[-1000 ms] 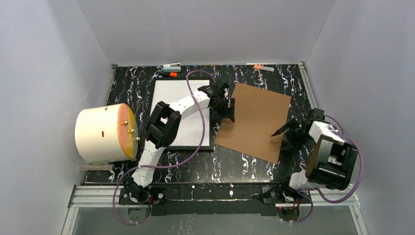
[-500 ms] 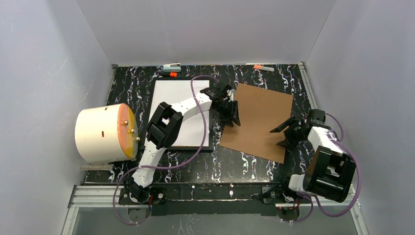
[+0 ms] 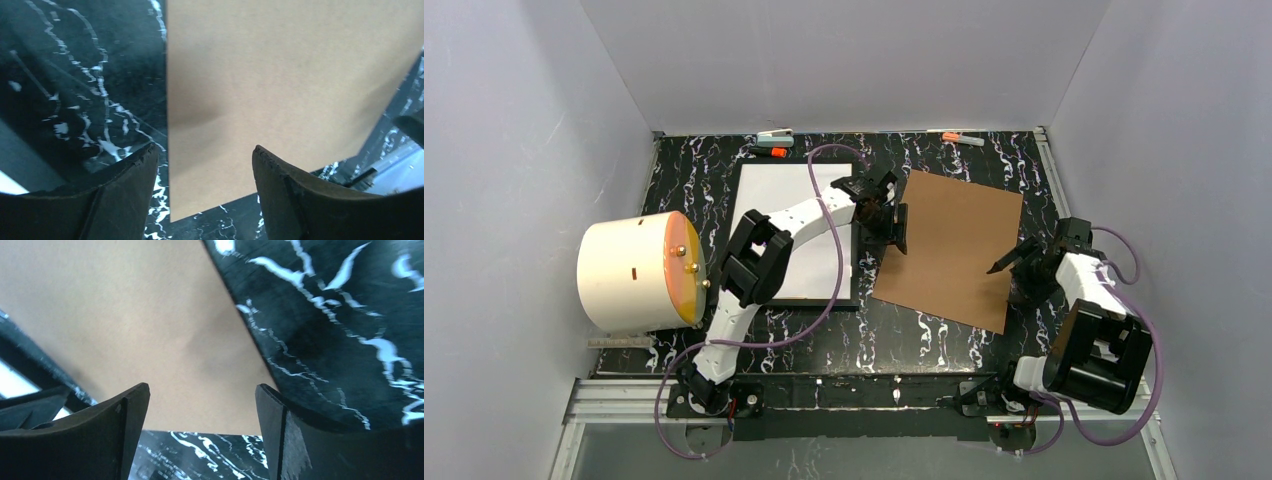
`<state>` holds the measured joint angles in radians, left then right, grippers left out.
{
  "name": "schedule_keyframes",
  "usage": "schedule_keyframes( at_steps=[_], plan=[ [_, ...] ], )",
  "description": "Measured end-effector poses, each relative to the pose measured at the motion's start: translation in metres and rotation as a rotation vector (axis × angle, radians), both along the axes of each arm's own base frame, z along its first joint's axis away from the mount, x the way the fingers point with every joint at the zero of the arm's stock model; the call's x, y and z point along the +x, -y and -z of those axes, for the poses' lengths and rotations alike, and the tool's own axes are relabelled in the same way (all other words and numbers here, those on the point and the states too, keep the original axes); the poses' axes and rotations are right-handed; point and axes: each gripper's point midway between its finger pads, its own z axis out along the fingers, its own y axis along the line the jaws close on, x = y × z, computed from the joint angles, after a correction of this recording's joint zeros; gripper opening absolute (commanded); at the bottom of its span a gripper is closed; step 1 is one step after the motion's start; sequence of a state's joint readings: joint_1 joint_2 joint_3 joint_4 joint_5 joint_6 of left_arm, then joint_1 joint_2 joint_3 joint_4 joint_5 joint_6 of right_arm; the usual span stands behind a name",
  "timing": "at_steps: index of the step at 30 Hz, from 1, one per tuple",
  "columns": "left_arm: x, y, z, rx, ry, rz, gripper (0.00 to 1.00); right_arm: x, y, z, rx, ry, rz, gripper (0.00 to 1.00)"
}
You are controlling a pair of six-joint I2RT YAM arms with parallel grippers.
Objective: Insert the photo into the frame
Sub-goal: Pick up the photo frame item at the center of the board.
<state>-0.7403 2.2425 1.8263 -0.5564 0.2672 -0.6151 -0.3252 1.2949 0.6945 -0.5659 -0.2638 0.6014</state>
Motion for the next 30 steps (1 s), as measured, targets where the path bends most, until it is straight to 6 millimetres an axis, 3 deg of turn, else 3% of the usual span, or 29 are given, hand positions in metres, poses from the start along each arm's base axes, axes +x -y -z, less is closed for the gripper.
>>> schedule_keyframes(
  at_steps=[5,8,11,16,23,30],
  plan=[
    [-0.001,-0.018,0.014,0.088,0.005,-0.020,0.71,-0.005,0.022,0.000,-0.120,-0.045,0.040,0.88],
    [-0.002,-0.019,0.016,0.097,0.004,-0.021,0.71,-0.010,0.025,0.004,-0.140,-0.076,0.049,0.88],
    [-0.003,-0.021,0.017,0.109,0.004,-0.025,0.70,-0.014,0.023,0.012,-0.121,-0.115,0.043,0.88],
    [-0.005,-0.021,0.019,0.129,0.011,-0.040,0.61,-0.017,0.011,0.022,-0.048,-0.163,0.022,0.88],
    [-0.023,-0.017,0.021,0.092,-0.059,-0.045,0.50,-0.019,-0.004,0.021,0.040,-0.152,-0.013,0.85],
    [-0.021,-0.021,0.020,0.080,-0.088,-0.058,0.42,-0.022,-0.008,0.023,0.093,-0.138,-0.013,0.83]
  ],
)
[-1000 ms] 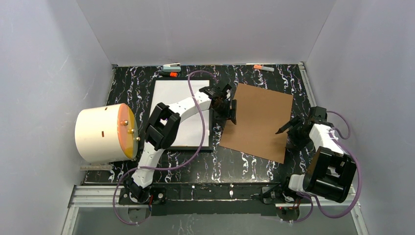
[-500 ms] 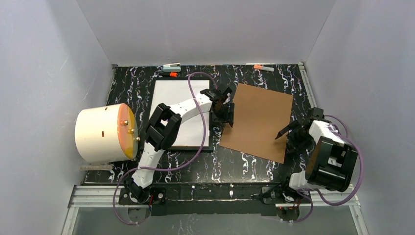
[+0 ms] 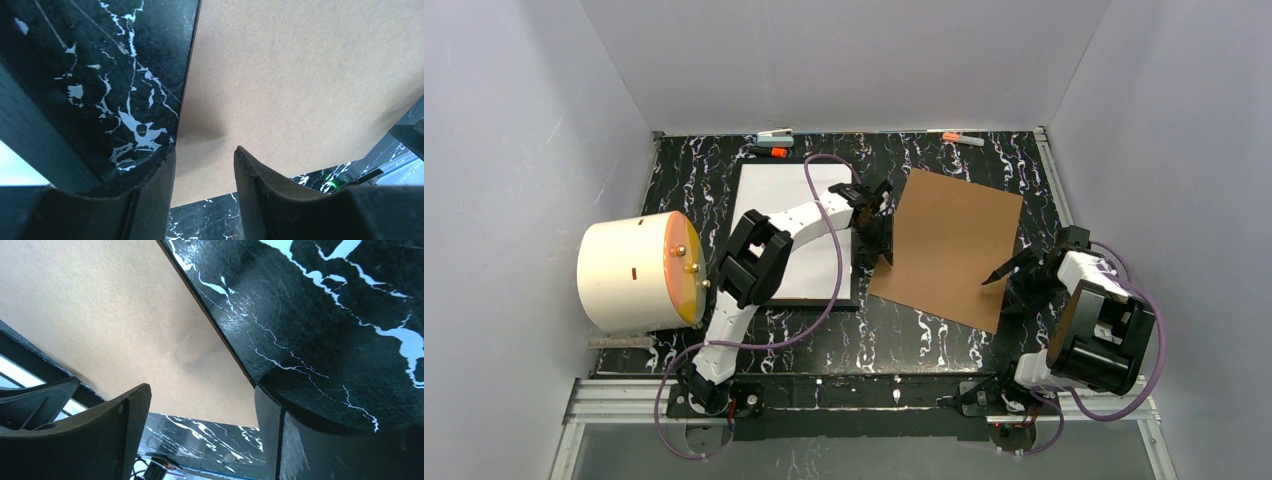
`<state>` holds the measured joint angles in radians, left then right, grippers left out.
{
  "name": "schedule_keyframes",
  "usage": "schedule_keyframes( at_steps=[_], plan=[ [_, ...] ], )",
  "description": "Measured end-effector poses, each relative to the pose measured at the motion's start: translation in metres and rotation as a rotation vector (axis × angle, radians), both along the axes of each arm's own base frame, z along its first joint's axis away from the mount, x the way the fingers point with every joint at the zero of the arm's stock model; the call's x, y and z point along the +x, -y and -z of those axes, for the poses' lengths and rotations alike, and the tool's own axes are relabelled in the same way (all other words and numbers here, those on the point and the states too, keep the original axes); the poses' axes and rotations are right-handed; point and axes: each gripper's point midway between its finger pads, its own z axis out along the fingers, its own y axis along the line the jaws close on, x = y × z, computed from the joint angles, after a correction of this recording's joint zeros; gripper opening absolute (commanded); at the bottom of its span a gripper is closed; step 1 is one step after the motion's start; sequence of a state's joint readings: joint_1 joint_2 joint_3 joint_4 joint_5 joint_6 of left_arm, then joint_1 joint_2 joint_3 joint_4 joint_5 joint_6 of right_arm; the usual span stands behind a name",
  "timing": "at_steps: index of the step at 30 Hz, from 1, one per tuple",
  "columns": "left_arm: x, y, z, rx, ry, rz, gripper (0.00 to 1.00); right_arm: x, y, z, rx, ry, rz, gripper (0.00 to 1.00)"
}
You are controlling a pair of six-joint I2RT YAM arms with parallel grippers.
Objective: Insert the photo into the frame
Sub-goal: Pick up the photo frame item at the center of the board.
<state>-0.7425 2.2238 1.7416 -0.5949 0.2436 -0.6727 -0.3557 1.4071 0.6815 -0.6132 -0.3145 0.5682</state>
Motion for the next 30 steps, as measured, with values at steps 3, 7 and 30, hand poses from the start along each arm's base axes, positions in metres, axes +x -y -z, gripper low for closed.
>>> schedule_keyframes(
  at_steps=[3,7,30],
  plan=[
    [0.001,-0.003,0.000,0.006,-0.006,-0.004,0.42,0.000,-0.003,0.000,0.020,0.009,0.000,0.83],
    [0.003,-0.006,-0.001,0.022,-0.005,0.000,0.42,0.002,-0.006,-0.002,0.040,0.022,-0.004,0.83],
    [0.010,-0.015,-0.013,0.091,0.048,0.020,0.40,0.004,-0.017,-0.005,0.097,0.077,-0.023,0.82]
  ],
)
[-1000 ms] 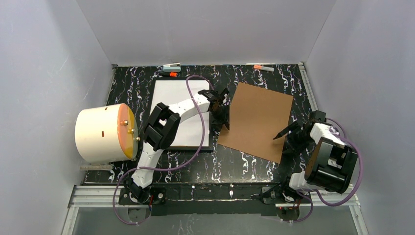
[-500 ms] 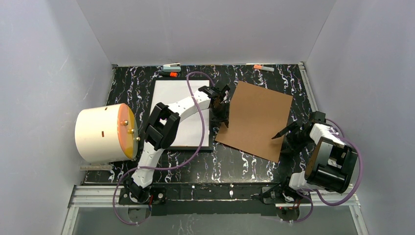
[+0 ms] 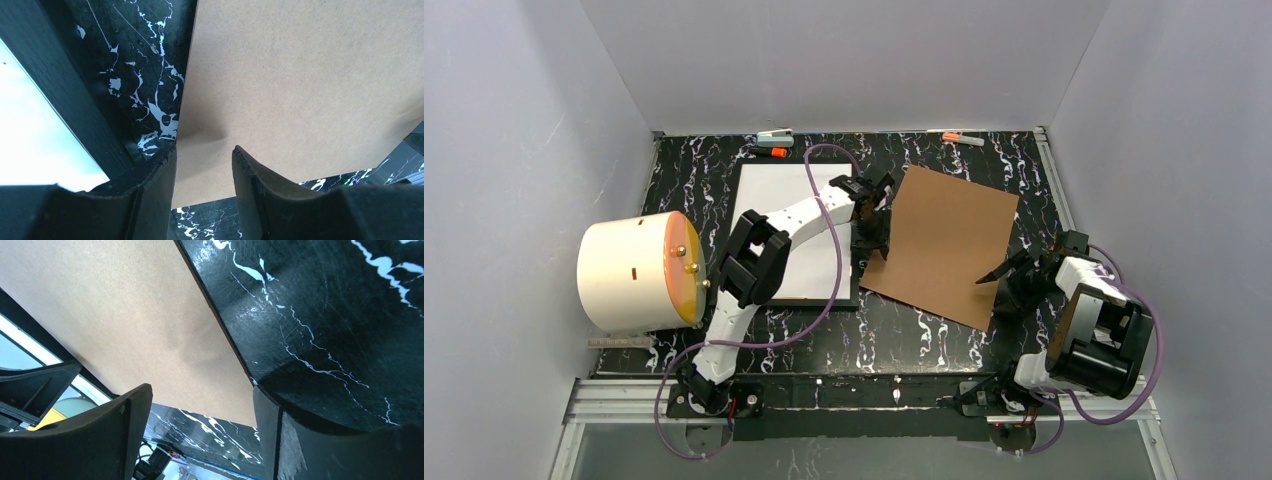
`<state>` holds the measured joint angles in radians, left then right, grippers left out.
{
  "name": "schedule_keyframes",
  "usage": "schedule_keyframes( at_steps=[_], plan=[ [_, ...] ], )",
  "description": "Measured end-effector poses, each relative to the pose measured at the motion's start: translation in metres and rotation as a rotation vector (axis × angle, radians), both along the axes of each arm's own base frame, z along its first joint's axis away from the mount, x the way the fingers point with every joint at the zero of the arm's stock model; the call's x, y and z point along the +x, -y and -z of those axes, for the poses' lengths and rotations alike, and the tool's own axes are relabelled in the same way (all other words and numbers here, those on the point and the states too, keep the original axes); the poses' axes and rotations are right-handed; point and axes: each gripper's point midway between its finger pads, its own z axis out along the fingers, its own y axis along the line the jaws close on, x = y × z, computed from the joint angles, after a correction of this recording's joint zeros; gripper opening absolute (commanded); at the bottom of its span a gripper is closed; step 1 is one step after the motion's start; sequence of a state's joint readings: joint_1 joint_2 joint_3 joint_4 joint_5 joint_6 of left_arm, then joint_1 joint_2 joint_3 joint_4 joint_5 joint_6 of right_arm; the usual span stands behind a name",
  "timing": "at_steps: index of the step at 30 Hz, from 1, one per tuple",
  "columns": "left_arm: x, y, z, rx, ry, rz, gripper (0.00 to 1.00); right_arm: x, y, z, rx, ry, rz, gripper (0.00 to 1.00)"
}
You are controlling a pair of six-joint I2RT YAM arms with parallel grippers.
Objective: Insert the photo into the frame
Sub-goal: Pick up the photo frame item at the center of the board.
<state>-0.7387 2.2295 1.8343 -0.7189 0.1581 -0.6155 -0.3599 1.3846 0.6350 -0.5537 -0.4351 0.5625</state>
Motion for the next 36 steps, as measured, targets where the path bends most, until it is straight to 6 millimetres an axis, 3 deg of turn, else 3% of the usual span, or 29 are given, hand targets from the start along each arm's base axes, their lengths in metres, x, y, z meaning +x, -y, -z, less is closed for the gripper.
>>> schedule_keyframes(
  at_steps=[7,21,29,36],
  plan=[
    [-0.001,0.000,-0.001,0.011,0.015,0.005,0.40,0.000,0.000,-0.001,-0.004,0.014,-0.007,0.82],
    [-0.005,0.000,-0.027,0.012,0.060,0.020,0.40,0.000,-0.001,-0.002,-0.004,0.025,-0.016,0.82],
    [-0.002,-0.009,-0.040,0.041,0.114,-0.001,0.40,0.000,-0.010,-0.003,0.054,0.053,-0.027,0.82],
    [-0.014,-0.028,-0.041,0.075,0.114,-0.017,0.44,0.000,-0.022,-0.005,0.117,0.076,-0.031,0.81]
  ],
)
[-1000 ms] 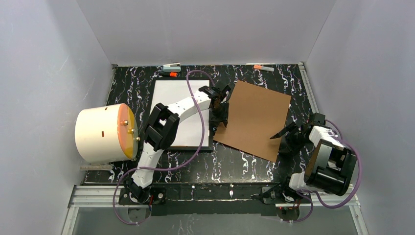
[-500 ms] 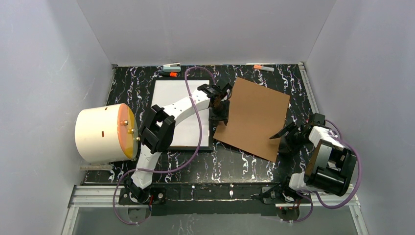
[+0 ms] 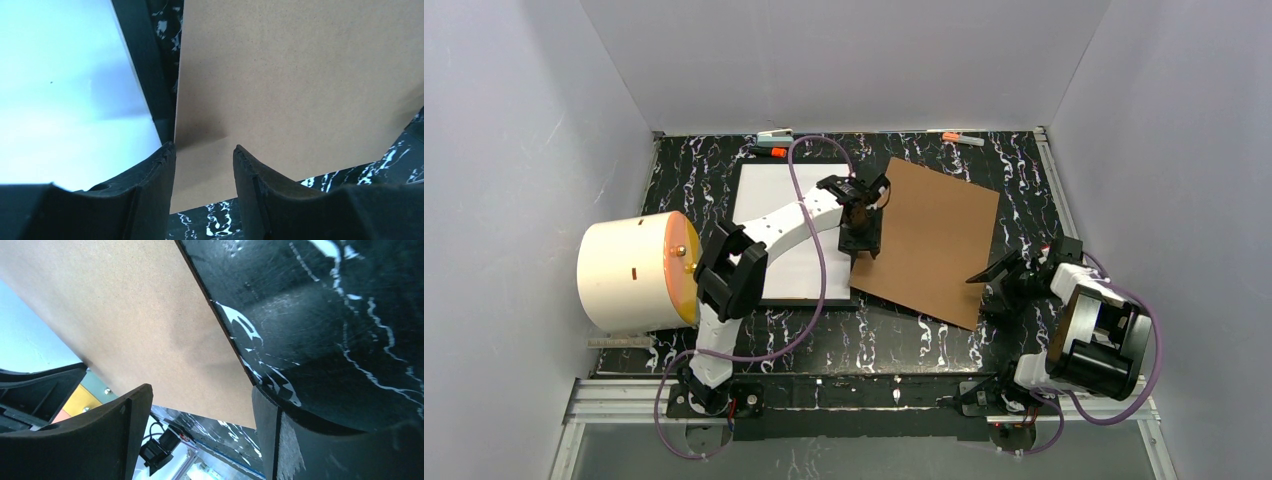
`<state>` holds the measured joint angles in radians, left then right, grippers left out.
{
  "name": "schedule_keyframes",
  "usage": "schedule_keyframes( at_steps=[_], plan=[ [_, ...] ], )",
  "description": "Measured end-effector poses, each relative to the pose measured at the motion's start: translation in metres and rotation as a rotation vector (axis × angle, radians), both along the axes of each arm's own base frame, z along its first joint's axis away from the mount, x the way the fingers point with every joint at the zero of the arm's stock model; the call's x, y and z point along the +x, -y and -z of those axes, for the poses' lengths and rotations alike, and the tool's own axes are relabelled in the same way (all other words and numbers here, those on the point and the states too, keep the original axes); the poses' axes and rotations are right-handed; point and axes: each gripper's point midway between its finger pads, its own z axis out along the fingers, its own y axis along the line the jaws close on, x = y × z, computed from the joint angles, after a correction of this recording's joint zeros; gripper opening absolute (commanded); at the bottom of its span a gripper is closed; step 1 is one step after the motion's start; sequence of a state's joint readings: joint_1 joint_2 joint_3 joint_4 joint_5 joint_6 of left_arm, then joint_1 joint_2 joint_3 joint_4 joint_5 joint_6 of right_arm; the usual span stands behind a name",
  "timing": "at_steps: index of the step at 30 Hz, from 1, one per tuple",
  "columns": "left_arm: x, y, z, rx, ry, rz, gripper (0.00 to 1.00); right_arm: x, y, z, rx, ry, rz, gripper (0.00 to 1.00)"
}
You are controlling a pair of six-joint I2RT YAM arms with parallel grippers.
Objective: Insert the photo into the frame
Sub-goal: Pick up the photo frame item at the center of the board.
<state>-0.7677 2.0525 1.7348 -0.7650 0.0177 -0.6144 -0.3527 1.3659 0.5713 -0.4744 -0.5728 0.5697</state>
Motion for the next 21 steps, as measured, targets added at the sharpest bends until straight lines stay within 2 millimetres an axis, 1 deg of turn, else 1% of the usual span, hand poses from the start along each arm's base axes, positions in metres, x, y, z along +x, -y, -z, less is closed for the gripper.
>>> schedule_keyframes(
  at_steps=[6,7,9,12,14,16,18,21],
  plan=[
    [-0.010,-0.018,0.014,0.031,-0.044,-0.023,0.61,-0.002,-0.015,-0.001,0.054,0.008,-0.037,0.81],
    [-0.010,-0.021,0.016,0.028,-0.054,-0.028,0.65,-0.003,-0.018,-0.001,0.066,0.006,-0.044,0.81],
    [-0.011,-0.025,0.019,0.016,-0.077,-0.039,0.69,-0.006,-0.024,-0.001,0.092,-0.003,-0.054,0.81],
    [-0.009,-0.030,0.015,-0.019,-0.091,-0.049,0.73,-0.010,-0.031,-0.001,0.122,-0.017,-0.066,0.81],
    [-0.008,-0.033,0.010,-0.047,-0.095,-0.052,0.74,-0.011,-0.033,-0.001,0.133,-0.023,-0.071,0.81],
    [-0.008,-0.037,0.005,-0.068,-0.095,-0.054,0.76,-0.012,-0.036,-0.001,0.145,-0.030,-0.078,0.81],
    [-0.008,-0.042,0.003,-0.072,-0.095,-0.058,0.81,-0.013,-0.039,0.000,0.153,-0.037,-0.085,0.81],
    [-0.009,-0.048,0.007,-0.062,-0.100,-0.057,0.86,-0.015,-0.042,0.000,0.158,-0.044,-0.095,0.82]
  ],
)
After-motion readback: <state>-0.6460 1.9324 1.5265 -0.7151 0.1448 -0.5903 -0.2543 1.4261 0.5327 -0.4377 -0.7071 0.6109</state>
